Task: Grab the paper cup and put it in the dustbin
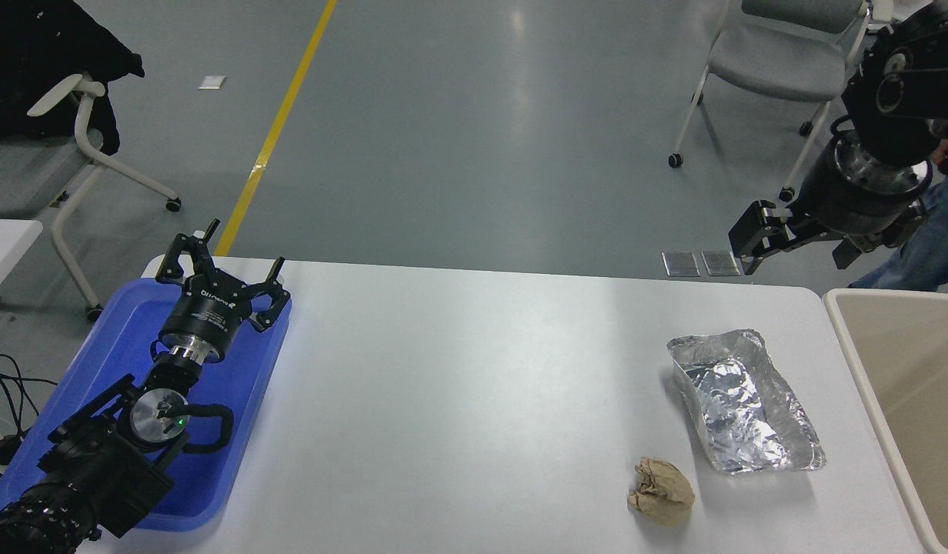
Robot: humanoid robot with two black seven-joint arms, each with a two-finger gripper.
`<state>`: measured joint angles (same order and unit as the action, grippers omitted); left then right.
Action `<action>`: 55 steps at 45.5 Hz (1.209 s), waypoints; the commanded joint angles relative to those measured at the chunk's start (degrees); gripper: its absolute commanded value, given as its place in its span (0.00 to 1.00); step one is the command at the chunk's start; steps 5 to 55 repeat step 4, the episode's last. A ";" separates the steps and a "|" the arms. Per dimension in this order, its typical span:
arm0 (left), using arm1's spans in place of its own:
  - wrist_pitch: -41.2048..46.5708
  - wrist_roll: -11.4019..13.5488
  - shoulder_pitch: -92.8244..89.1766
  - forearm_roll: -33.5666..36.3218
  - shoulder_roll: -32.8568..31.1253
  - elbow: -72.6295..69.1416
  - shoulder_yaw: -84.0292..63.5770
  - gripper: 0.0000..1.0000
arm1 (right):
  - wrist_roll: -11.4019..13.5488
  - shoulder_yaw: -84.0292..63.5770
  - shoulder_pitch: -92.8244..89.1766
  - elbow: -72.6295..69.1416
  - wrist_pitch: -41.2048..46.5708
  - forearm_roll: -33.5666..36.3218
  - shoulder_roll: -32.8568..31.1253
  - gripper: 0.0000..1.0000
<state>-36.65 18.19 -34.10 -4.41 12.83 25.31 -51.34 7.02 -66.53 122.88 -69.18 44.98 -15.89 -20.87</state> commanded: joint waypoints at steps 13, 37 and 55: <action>0.00 0.00 0.00 0.01 0.00 0.00 0.01 1.00 | -0.08 0.43 -0.36 0.01 0.02 -0.72 -0.13 1.00; 0.00 0.00 0.00 0.01 0.00 0.00 0.01 1.00 | -0.08 0.43 -0.36 0.01 0.02 -0.72 -0.13 1.00; 0.00 0.00 0.00 0.01 0.00 0.00 0.01 1.00 | -0.08 0.43 -0.36 0.01 0.02 -0.72 -0.13 1.00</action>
